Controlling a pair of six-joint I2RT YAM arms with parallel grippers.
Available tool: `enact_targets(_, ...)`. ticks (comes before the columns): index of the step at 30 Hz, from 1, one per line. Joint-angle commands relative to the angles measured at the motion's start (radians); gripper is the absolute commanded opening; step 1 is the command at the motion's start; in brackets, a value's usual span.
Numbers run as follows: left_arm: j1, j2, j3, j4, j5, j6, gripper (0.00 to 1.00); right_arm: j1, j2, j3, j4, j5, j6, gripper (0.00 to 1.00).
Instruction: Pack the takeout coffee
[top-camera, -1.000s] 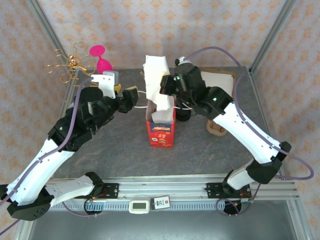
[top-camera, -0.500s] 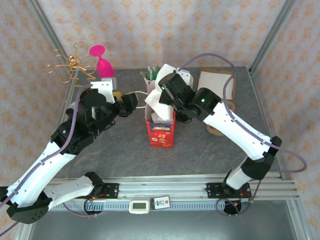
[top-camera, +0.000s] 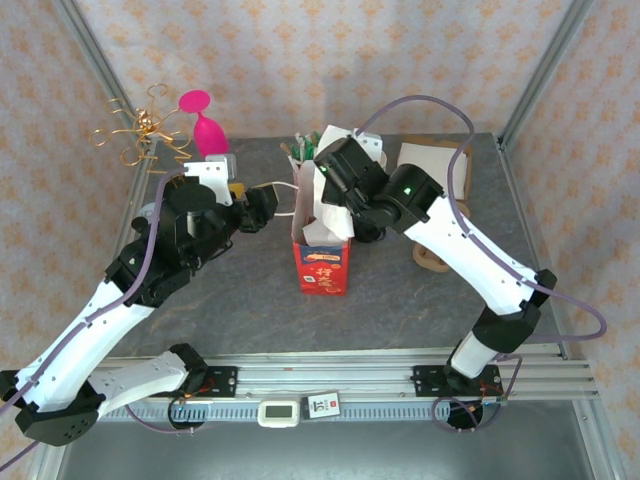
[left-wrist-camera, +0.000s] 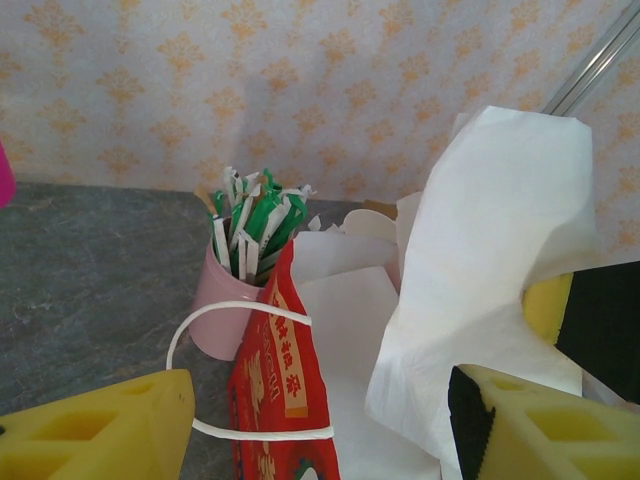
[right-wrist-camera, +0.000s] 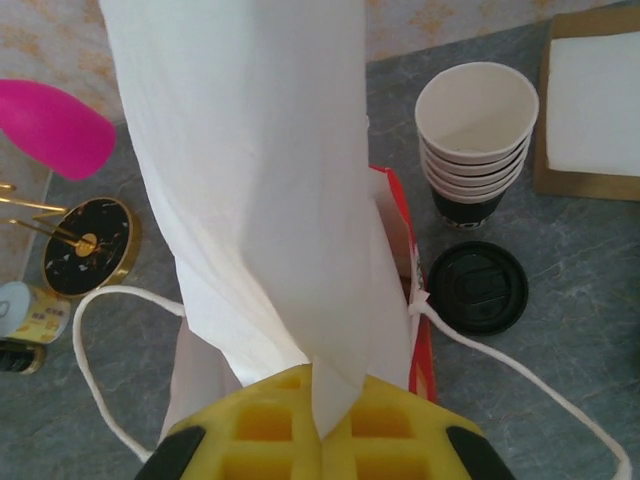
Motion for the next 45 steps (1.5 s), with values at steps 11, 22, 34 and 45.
enact_targets(11,0.0,0.029,0.0,0.028,0.01,-0.011,0.7,0.006,0.01,-0.159,0.098,-0.126,-0.003,0.26)
enact_targets(22,0.001,0.054,0.032,0.029,0.021,0.001,0.7,-0.08,0.094,0.053,0.006,-0.206,-0.105,0.44)
enact_targets(34,0.002,0.072,0.043,0.008,0.006,0.021,0.72,-0.047,0.212,0.088,-0.203,-0.254,-0.146,0.12)
enact_targets(45,0.002,0.094,0.064,-0.008,-0.024,0.023,0.72,-0.065,0.281,0.311,-0.192,-0.307,-0.193,0.27)
